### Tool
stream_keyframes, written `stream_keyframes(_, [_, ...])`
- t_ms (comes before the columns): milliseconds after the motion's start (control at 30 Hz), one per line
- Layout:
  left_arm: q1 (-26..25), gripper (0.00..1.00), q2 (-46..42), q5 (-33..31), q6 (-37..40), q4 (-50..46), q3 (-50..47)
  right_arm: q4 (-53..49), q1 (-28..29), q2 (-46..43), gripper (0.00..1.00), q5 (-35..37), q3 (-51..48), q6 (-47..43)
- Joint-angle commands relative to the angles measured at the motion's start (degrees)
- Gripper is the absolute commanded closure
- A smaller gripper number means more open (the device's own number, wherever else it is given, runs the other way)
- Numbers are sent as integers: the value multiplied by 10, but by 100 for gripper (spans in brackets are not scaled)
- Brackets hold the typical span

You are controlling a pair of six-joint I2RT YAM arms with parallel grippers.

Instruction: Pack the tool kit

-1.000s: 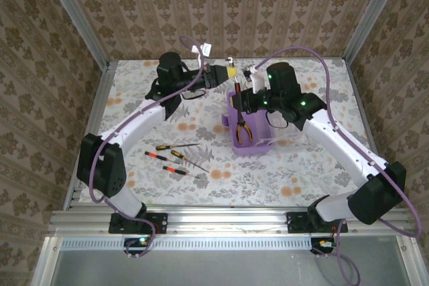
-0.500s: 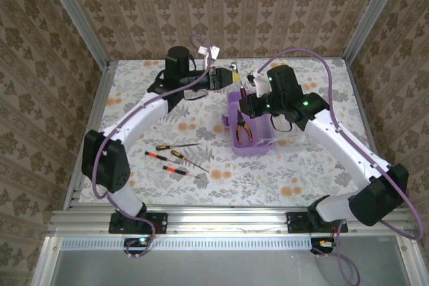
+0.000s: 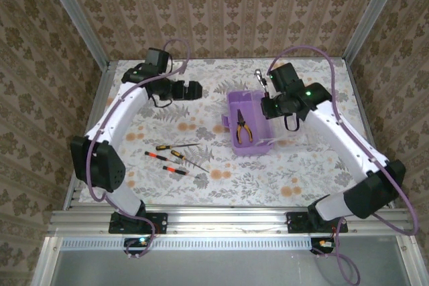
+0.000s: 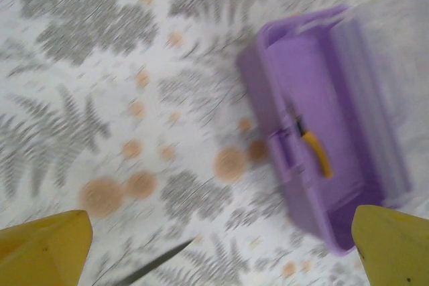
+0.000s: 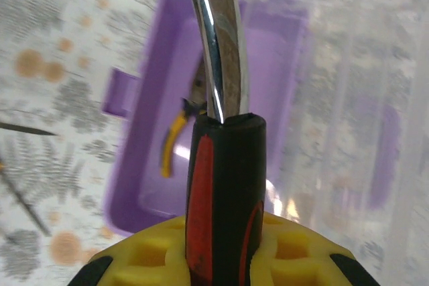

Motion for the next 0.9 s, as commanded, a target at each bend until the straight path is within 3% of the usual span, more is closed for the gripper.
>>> stream_keyframes(0, [8, 0, -33, -81, 54, -90, -15, -32, 2, 28, 100, 76, 1, -18])
stream_keyframes(300, [10, 0, -43, -62, 55, -74, -45, -16, 4, 98, 100, 94, -22, -16])
stream_keyframes(867, [16, 0, -36, -66, 73, -93, -45, 28, 9, 181, 100, 61, -45, 3])
